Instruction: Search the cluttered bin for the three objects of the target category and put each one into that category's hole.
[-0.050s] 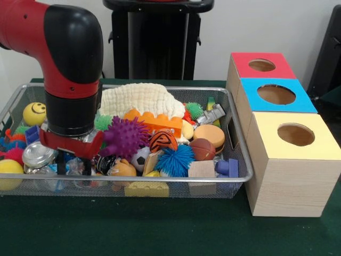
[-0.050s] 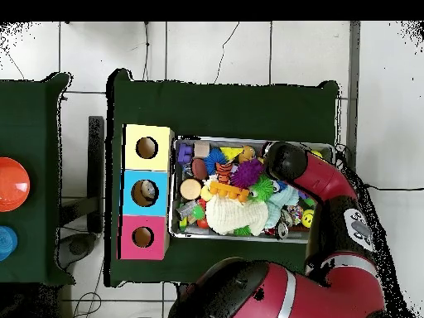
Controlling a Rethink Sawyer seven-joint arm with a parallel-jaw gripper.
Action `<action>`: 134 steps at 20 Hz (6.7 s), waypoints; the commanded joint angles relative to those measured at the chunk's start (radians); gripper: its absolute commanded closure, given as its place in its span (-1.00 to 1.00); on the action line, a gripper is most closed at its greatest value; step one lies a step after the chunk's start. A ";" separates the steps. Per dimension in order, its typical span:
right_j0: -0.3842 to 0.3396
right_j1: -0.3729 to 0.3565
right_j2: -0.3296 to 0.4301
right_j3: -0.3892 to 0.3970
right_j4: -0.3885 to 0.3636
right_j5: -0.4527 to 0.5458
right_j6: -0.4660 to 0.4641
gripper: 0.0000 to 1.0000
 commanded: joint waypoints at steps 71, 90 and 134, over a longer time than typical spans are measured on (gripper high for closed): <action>-0.009 -0.258 0.270 0.621 -0.015 -0.532 0.152 1.00; 0.043 -0.251 0.221 0.500 -0.012 -0.405 0.186 1.00; 0.046 -0.216 0.312 0.120 -0.141 0.102 -0.021 1.00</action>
